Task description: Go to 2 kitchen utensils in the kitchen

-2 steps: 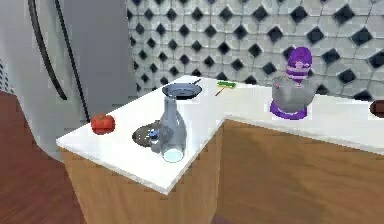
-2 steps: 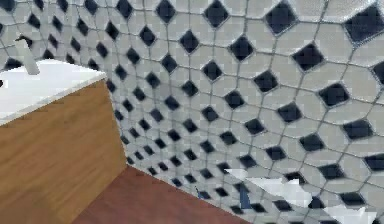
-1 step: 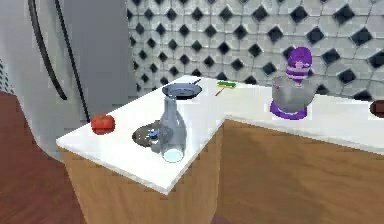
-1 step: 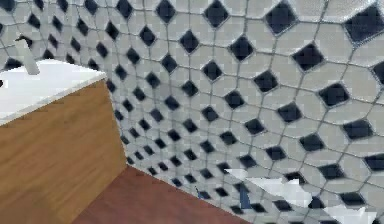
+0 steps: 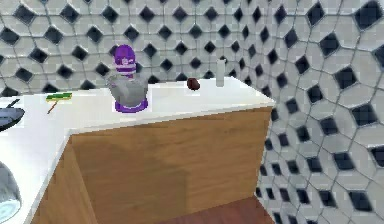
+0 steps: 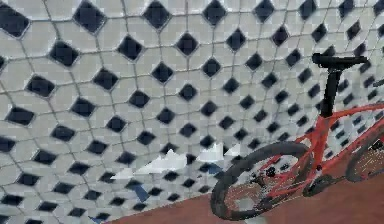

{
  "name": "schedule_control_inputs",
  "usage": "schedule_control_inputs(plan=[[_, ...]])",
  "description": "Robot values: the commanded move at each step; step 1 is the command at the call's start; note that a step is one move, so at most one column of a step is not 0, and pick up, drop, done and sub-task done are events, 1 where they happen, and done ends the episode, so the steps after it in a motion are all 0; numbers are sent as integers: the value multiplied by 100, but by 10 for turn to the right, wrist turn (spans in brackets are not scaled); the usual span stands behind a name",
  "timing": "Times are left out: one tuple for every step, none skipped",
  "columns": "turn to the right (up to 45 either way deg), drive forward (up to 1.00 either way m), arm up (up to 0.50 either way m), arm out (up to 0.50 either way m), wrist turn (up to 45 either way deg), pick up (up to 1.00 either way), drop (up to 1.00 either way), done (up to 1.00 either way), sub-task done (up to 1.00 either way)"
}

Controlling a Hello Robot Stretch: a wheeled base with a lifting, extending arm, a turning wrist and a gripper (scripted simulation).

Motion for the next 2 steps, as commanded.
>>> schedule_control_inputs(plan=[[240, 0, 0, 0, 0, 0, 0, 0, 0], [0, 20, 0, 0, 0, 0, 0, 0, 0]])
